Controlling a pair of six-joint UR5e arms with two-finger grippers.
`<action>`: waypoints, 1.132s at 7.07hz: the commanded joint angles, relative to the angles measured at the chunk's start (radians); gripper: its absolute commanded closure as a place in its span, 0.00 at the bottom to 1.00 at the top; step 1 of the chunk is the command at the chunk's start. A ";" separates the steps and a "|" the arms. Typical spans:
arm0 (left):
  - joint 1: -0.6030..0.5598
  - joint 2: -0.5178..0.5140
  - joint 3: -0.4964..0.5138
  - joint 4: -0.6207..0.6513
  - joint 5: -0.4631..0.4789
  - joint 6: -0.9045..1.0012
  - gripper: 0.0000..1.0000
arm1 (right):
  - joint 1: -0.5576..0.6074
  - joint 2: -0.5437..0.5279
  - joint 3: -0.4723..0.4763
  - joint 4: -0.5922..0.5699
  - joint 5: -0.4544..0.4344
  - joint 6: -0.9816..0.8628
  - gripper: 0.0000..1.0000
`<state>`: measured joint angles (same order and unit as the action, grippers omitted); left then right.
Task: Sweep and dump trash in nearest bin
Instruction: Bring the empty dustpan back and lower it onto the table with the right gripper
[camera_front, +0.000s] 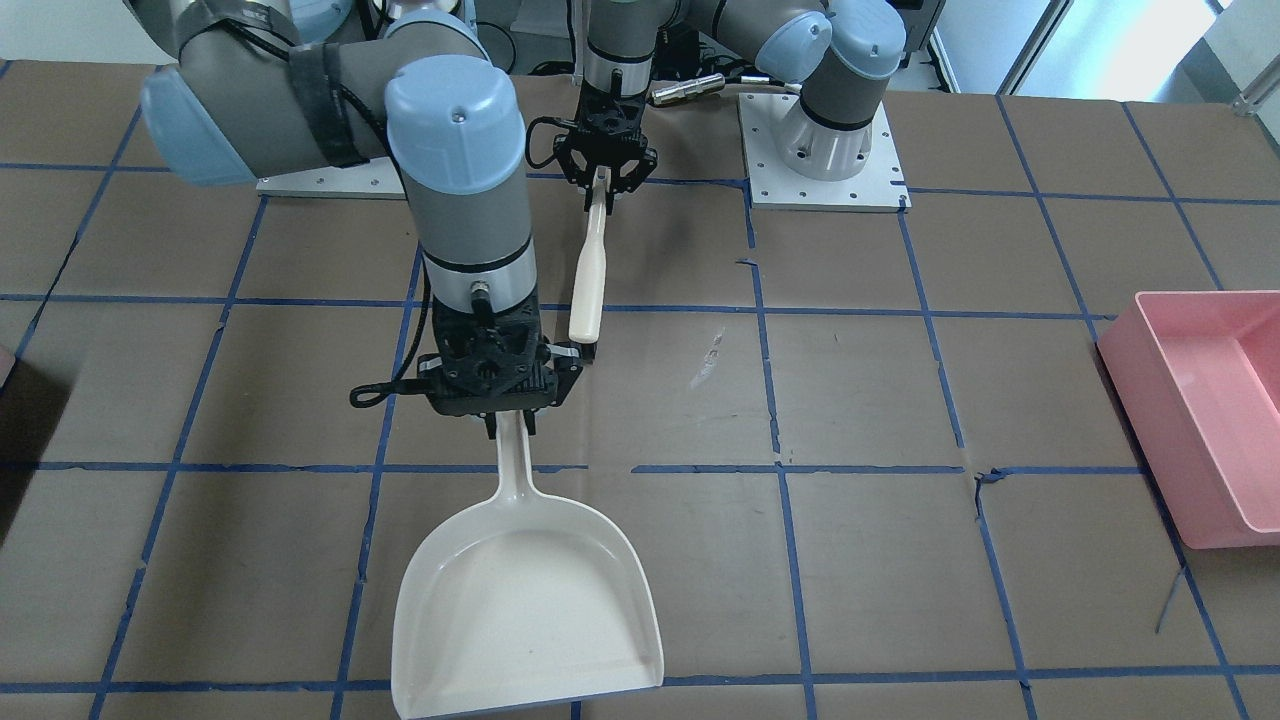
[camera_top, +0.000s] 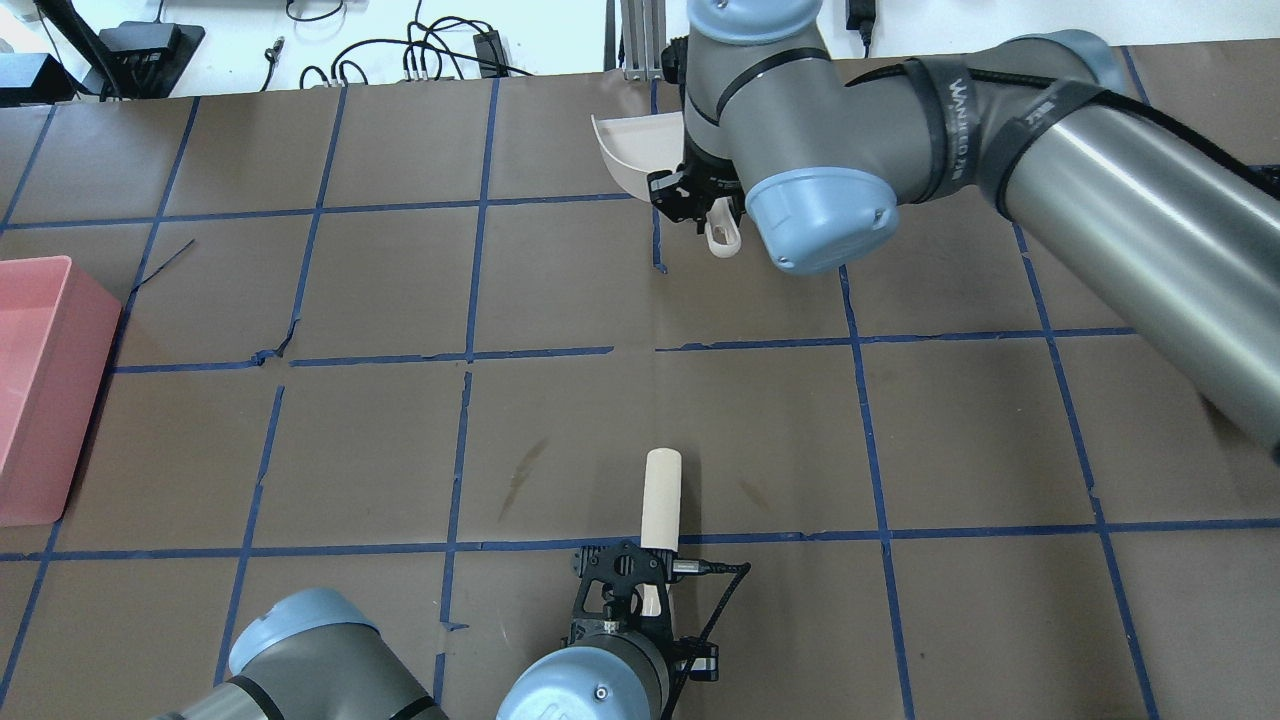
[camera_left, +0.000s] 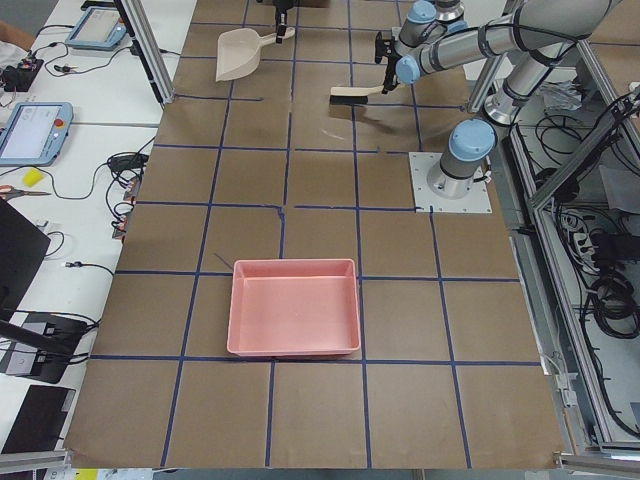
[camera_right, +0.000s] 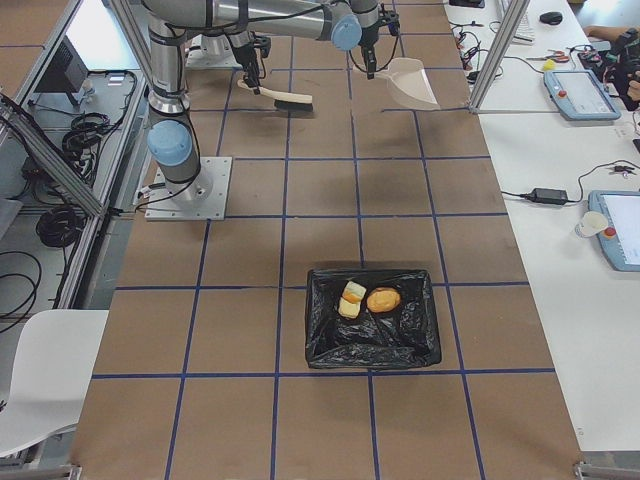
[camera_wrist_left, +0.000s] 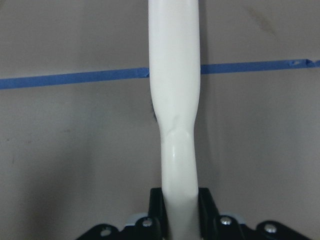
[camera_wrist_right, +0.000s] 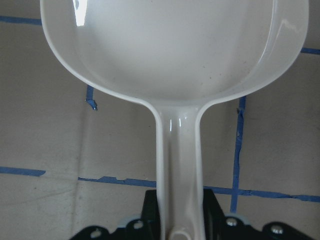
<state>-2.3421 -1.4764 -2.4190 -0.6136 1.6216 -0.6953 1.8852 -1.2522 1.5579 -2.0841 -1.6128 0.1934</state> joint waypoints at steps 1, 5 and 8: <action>-0.005 -0.004 0.000 0.000 0.000 0.000 1.00 | 0.048 0.055 -0.002 -0.027 0.011 0.067 0.98; -0.005 -0.004 -0.003 0.000 -0.002 -0.001 0.98 | 0.052 0.089 0.002 -0.025 0.013 0.119 0.97; -0.005 -0.039 0.005 0.005 -0.002 -0.010 0.89 | 0.081 0.128 0.005 -0.045 0.005 0.115 0.96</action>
<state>-2.3470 -1.5027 -2.4180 -0.6115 1.6200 -0.7025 1.9590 -1.1402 1.5618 -2.1175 -1.6034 0.3081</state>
